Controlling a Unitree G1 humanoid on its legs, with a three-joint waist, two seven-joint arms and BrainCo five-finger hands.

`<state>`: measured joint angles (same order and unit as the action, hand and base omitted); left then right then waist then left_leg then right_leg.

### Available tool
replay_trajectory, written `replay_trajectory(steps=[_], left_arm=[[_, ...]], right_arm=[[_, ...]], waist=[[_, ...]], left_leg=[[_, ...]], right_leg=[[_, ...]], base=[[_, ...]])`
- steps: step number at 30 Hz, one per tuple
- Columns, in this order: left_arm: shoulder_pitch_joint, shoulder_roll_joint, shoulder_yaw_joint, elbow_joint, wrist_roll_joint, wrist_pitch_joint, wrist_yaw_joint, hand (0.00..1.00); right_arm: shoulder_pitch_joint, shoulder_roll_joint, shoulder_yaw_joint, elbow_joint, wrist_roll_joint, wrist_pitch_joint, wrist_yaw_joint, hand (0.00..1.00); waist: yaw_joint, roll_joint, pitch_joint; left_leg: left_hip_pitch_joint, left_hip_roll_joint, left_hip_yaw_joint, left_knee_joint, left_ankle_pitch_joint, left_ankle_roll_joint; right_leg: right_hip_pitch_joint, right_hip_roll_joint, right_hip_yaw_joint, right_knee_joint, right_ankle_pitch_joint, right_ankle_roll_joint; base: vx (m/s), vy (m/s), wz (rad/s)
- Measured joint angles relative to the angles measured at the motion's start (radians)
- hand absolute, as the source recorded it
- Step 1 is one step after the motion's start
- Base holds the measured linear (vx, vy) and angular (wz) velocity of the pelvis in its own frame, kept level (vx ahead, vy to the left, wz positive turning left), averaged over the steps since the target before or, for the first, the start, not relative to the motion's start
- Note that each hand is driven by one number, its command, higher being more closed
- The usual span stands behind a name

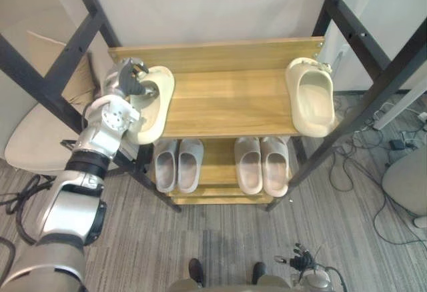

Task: Organize the slippers on the shoe rack

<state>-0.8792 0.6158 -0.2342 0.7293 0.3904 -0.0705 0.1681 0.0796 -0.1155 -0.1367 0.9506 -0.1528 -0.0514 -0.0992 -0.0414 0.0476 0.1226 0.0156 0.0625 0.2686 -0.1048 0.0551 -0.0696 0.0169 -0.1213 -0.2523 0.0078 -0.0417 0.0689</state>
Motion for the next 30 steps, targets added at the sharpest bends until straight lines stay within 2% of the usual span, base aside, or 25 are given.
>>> replay_trajectory(steps=[14, 21, 30], left_arm=[[-0.006, -0.018, -0.034, -0.035, -0.002, -0.003, 0.004, 1.0], [-0.006, -0.094, -0.081, -0.099, -0.007, -0.013, 0.005, 1.0], [-0.061, -0.145, -0.139, -0.106, -0.029, -0.012, 0.008, 1.0]], right_arm=[[0.0, 0.0, 0.0, 0.001, 0.003, 0.001, 0.0, 0.0], [-0.004, -0.002, 0.0, 0.003, 0.006, 0.002, -0.002, 0.0], [-0.015, -0.002, -0.017, 0.005, 0.008, 0.005, -0.021, 0.0]], waist=[[-0.01, 0.0, 0.0], [-0.032, 0.002, 0.002], [-0.06, 0.006, 0.024]], left_leg=[[0.003, -0.001, 0.003, 0.0, 0.0, 0.0], [0.012, -0.002, -0.003, 0.0, 0.0, 0.0], [0.018, -0.002, 0.015, -0.004, -0.003, -0.004]], right_leg=[[0.006, 0.0, 0.001, -0.009, 0.008, -0.001], [0.018, -0.001, -0.008, -0.015, 0.009, 0.0], [0.017, 0.0, 0.005, -0.027, 0.017, -0.002]], base=[[0.0, 0.0, 0.0], [-0.01, -0.002, 0.02], [0.0, 0.0, -0.05]])
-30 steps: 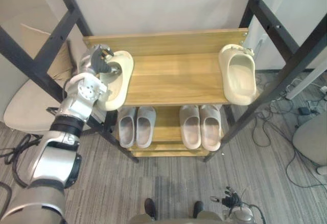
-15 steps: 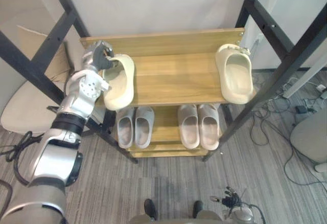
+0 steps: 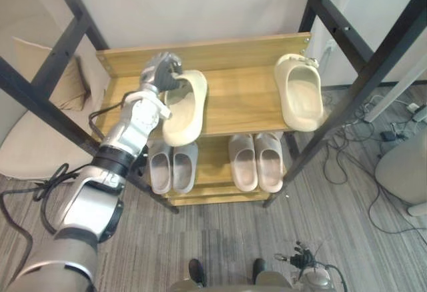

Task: Organize the slippers on the shoe rack

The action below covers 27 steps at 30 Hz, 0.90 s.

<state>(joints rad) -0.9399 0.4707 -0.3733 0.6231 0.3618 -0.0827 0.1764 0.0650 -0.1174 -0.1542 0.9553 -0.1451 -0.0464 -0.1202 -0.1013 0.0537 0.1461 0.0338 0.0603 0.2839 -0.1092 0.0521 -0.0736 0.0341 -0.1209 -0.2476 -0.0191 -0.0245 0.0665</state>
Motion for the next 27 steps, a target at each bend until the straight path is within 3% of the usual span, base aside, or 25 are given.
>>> replay_trajectory(steps=[13, 14, 19, 27], left_arm=[[-0.163, -0.103, -0.018, 0.068, -0.015, 0.002, 0.023, 1.0], [-0.175, -0.105, -0.017, 0.068, -0.019, 0.004, 0.041, 0.0], [-0.186, -0.122, -0.015, 0.069, -0.051, 0.009, 0.065, 0.0], [-0.217, -0.202, -0.018, 0.069, -0.051, 0.011, 0.079, 0.0]], right_arm=[[0.031, 0.048, -0.102, -0.084, 0.036, -0.001, -0.016, 0.0], [0.034, 0.05, -0.105, -0.094, 0.036, 0.0, -0.016, 0.0], [0.065, 0.059, -0.117, -0.136, 0.037, 0.0, -0.019, 0.0], [0.066, 0.07, -0.121, -0.158, 0.039, -0.004, -0.022, 0.0]], waist=[[-0.026, 0.014, 0.006], [-0.024, 0.014, 0.005], [-0.005, 0.014, 0.005], [-0.004, 0.014, 0.003]], left_leg=[[-0.055, 0.011, 0.107, 0.005, 0.0, 0.0], [-0.066, 0.016, 0.12, 0.005, 0.0, 0.0], [-0.067, 0.025, 0.136, 0.004, 0.0, -0.001], [-0.068, 0.015, 0.138, -0.001, 0.005, 0.006]], right_leg=[[-0.134, 0.01, 0.158, 0.007, 0.053, 0.0], [-0.156, 0.015, 0.17, 0.016, 0.056, -0.002], [-0.167, 0.019, 0.182, 0.018, 0.07, -0.005], [-0.172, 0.007, 0.183, 0.018, 0.082, 0.004]], base=[[-0.04, -0.007, -0.34], [-0.07, -0.02, -0.2], [-0.08, -0.02, -0.11], [-0.06, 0.001, -0.02]])
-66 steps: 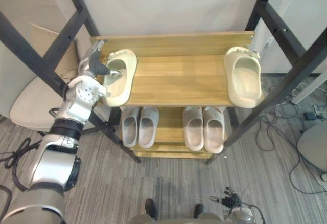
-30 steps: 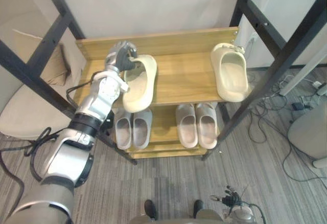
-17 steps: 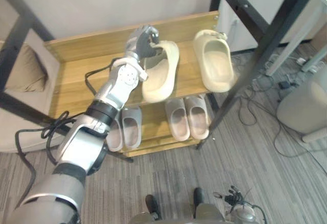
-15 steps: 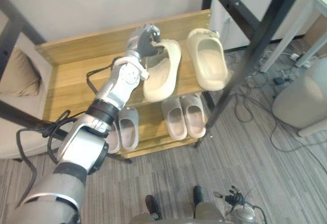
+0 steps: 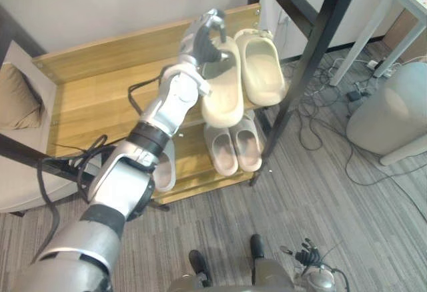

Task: Organize the slippers on the shoe rack

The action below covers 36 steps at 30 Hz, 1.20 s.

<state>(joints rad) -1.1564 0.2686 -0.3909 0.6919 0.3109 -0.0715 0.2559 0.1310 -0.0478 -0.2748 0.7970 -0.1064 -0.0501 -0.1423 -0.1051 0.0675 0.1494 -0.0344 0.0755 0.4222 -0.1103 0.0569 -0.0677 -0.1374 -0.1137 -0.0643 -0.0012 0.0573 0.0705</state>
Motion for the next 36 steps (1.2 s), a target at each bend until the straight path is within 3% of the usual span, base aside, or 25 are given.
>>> replay_trajectory(steps=[14, 27, 36], left_arm=[[-0.005, -0.055, -0.001, 0.015, 0.0, -0.001, -0.002, 0.0], [-0.004, -0.06, 0.0, 0.04, -0.032, -0.002, -0.001, 0.0], [0.162, -0.068, 0.028, -0.262, -0.12, -0.016, 0.038, 0.0]], right_arm=[[0.045, 0.006, -0.018, 0.005, 0.031, 0.0, 0.002, 0.0], [0.049, 0.006, -0.017, 0.008, 0.031, 0.0, 0.002, 0.0], [0.064, 0.005, -0.015, 0.019, 0.037, 0.0, 0.001, 0.0]], waist=[[0.001, 0.0, -0.056], [0.002, 0.0, -0.071], [0.005, 0.0, -0.09]], left_leg=[[0.002, -0.006, -0.054, 0.0, 0.012, 0.013], [-0.002, -0.006, -0.061, 0.0, 0.022, 0.021], [-0.008, -0.007, -0.096, 0.0, 0.032, 0.019]], right_leg=[[0.032, -0.008, -0.043, -0.004, 0.0, 0.0], [0.033, -0.012, -0.061, -0.005, 0.01, 0.004], [0.049, -0.013, -0.091, -0.014, 0.01, 0.003]], base=[[-0.03, -0.01, 0.1], [-0.05, -0.005, 0.02], [-0.01, -0.005, 0.11]])
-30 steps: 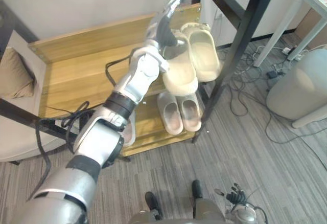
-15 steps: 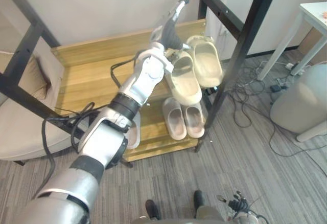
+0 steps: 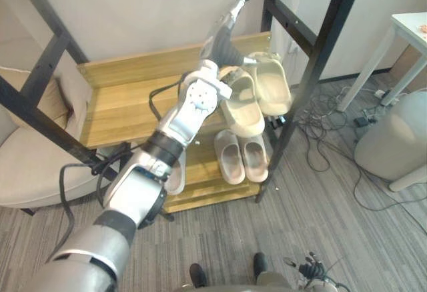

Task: Organize the slippers on the shoe rack

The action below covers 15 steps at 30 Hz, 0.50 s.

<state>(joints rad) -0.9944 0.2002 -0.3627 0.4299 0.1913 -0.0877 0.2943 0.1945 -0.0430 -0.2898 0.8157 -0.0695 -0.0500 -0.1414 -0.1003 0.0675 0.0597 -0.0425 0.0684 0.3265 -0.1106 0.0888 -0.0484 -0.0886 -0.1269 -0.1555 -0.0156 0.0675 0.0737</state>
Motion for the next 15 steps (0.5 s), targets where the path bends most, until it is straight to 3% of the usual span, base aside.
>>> replay_trajectory(steps=[9, 11, 12, 15], left_arm=[[0.264, 0.0, 0.053, -0.304, -0.218, -0.081, -0.008, 0.0], [0.356, -0.001, 0.052, -0.369, -0.362, -0.112, -0.049, 0.0], [0.367, -0.001, 0.051, -0.375, -0.383, -0.116, -0.057, 0.0], [0.483, 0.003, 0.022, -0.408, -0.621, -0.136, -0.154, 0.0]], right_arm=[[-0.005, -0.046, 0.074, 0.075, 0.001, 0.003, -0.002, 0.0], [-0.013, -0.064, 0.113, 0.095, 0.001, 0.009, -0.001, 0.0], [-0.017, -0.066, 0.117, 0.101, 0.001, 0.01, -0.001, 0.0], [-0.032, -0.076, 0.139, 0.125, -0.001, 0.03, 0.004, 0.0]], waist=[[0.018, -0.001, -0.012], [0.019, -0.002, -0.013], [0.019, -0.002, -0.013], [0.027, -0.007, -0.015]], left_leg=[[0.011, -0.005, -0.047, 0.0, 0.002, 0.002], [0.011, -0.007, -0.062, 0.0, 0.005, 0.002], [0.011, -0.008, -0.063, 0.0, 0.005, 0.002], [0.028, -0.01, -0.066, 0.0, 0.003, 0.001]], right_leg=[[0.047, -0.001, -0.031, -0.025, -0.001, 0.0], [0.054, -0.001, -0.045, -0.025, -0.003, 0.0], [0.055, -0.001, -0.046, -0.026, -0.003, 0.0], [0.077, -0.001, -0.057, -0.034, -0.008, -0.005]], base=[[-0.04, -0.001, 0.14], [-0.04, 0.001, 0.16], [-0.05, 0.006, 0.09], [-0.03, 0.003, 0.04]])
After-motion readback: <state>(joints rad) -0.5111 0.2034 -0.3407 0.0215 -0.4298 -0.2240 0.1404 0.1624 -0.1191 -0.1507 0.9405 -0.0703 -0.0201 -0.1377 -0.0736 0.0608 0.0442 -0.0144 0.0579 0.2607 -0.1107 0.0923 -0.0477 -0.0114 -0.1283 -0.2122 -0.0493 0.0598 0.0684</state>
